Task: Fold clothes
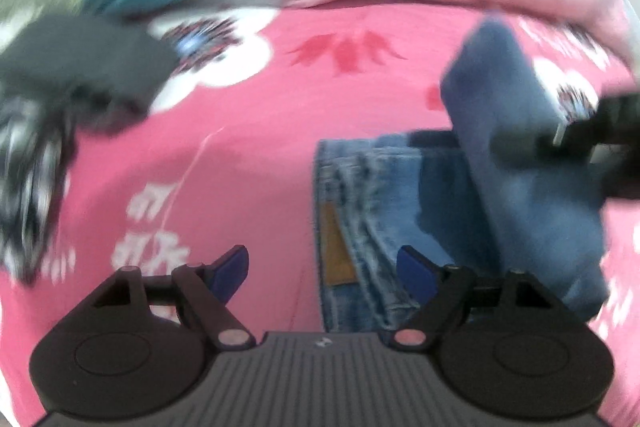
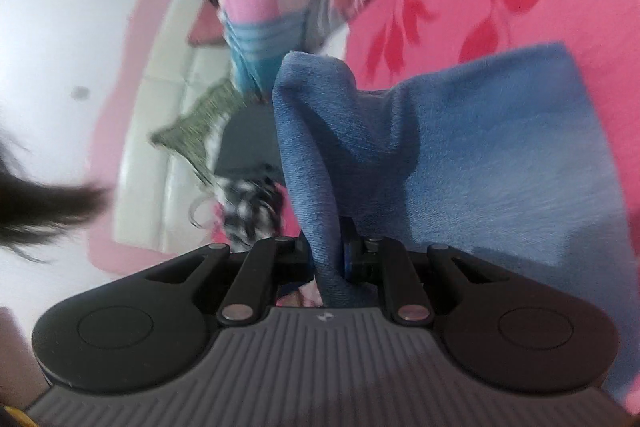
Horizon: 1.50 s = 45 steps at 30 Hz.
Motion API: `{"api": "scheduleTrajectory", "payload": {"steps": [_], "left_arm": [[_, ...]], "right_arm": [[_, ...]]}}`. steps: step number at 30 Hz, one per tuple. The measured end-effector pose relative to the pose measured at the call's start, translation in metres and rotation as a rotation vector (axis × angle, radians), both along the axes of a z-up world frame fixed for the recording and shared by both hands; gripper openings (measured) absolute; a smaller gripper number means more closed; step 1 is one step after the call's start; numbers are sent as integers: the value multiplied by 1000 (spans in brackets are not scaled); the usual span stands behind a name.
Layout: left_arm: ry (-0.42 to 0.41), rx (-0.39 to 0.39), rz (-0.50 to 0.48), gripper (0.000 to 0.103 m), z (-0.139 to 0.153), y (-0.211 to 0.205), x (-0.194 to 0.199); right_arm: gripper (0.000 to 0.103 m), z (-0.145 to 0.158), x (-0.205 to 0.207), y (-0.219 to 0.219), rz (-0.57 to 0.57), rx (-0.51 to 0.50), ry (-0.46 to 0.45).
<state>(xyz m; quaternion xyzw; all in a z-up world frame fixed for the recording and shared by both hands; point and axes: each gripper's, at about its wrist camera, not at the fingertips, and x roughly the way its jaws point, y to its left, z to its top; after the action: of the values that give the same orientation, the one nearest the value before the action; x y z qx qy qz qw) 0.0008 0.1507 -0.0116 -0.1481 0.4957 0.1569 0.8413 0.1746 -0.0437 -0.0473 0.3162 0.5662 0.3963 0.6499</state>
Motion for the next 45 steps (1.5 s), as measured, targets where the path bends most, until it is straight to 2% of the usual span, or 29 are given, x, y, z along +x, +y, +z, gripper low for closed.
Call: {"api": "scheduleTrajectory", "payload": {"steps": [4, 6, 9, 12, 14, 17, 20, 22, 23, 25, 27, 29, 31, 33, 34, 35, 36, 37, 39, 41, 43, 45], "left_arm": [[-48, -152, 129, 81, 4, 36, -9], [-79, -247, 173, 82, 5, 52, -16], [-107, -428, 224, 81, -4, 75, -15], [-123, -483, 233, 82, -9, 87, -14], [-118, -488, 220, 82, -11, 89, -10], [-107, -506, 178, 80, -14, 89, -4], [-103, -511, 121, 75, -17, 82, 5], [-97, -511, 86, 63, -18, 77, 11], [-92, -510, 70, 60, -19, 74, 14], [-75, -500, 41, 49, -20, 69, 18], [-34, -456, 0, 40, -23, 61, 22], [-8, -422, -37, 35, -25, 56, 25], [7, -397, -69, 25, -27, 51, 28], [23, -389, -83, 24, -27, 48, 30], [37, -388, -83, 27, -27, 46, 32], [51, -387, -82, 30, -27, 44, 33], [65, -388, -81, 42, -26, 42, 35], [77, -388, -84, 45, -26, 40, 37], [86, -353, -111, 44, -23, 32, 39], [91, -295, -142, 33, -20, 24, 40], [85, -260, -149, 9, -15, 20, 40], [55, -280, -137, 7, -7, 24, 38]], "right_arm": [[17, -10, -10, 35, 37, -148, -32], [27, 0, -22, 49, 77, -208, -112], [34, 17, -40, 69, 142, -244, -238], [35, 27, -56, 86, 212, -243, -326], [36, 33, -60, 86, 241, -209, -337], [38, 47, -61, 63, 204, -183, -357], [38, 59, -55, 24, 89, -233, -390], [38, 62, -51, -4, 27, -293, -378], [38, 62, -53, -12, 25, -314, -368], [38, 59, -56, -26, 37, -352, -347], [37, 56, -67, -30, 63, -360, -340], [37, 54, -78, -34, 91, -366, -335], [37, 46, -95, -35, 111, -376, -308], [36, 38, -116, -36, 136, -383, -266], [36, 35, -128, -36, 153, -381, -247], [35, 32, -141, -35, 171, -379, -229], [35, 31, -149, -34, 186, -378, -221], [35, 30, -158, -34, 197, -379, -219], [35, 29, -166, -39, 185, -385, -213], [35, 27, -169, -49, 148, -390, -199], [35, 26, -167, -60, 104, -394, -192], [35, 25, -164, -70, 68, -402, -196]]}}
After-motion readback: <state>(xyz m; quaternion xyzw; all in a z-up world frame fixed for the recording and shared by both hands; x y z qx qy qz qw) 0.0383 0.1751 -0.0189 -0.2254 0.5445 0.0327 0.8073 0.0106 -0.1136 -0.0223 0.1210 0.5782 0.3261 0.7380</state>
